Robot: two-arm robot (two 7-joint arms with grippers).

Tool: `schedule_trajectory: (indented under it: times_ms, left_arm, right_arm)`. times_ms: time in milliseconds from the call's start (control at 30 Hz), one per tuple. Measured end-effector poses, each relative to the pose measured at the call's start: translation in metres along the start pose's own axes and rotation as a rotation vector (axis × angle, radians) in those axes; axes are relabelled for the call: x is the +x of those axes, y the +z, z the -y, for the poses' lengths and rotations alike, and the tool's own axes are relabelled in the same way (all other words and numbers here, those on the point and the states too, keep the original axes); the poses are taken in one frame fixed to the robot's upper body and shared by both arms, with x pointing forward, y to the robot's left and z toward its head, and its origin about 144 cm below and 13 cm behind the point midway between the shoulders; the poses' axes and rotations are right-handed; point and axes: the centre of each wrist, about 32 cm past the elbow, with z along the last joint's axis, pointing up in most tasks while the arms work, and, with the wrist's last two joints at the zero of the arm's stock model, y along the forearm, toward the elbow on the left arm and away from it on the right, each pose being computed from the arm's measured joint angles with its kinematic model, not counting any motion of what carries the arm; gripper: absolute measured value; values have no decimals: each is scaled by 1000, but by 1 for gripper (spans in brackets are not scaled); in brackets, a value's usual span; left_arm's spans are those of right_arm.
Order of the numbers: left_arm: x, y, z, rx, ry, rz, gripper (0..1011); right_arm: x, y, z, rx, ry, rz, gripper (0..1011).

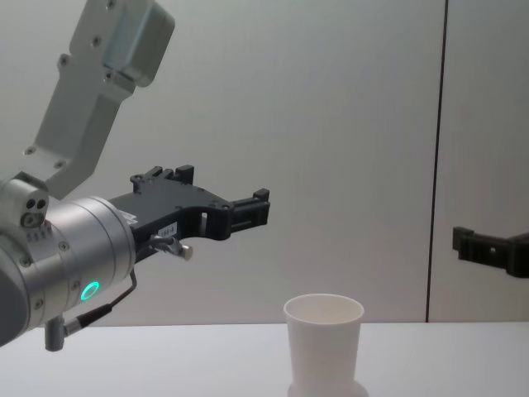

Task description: Place the pen into the pen holder.

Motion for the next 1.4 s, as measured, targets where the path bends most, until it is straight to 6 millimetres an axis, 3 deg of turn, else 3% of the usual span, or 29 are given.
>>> schedule_trajectory:
  times_ms: [567,1400]
  left_arm:
    - [0,0,0,0,0,0,1000]
    - [0,0,0,0,0,0,1000]
  right_arm:
    - [-2,10,-17,-174,-76,24,1002]
    - [6,14,-59,-444,-174,-12,1002]
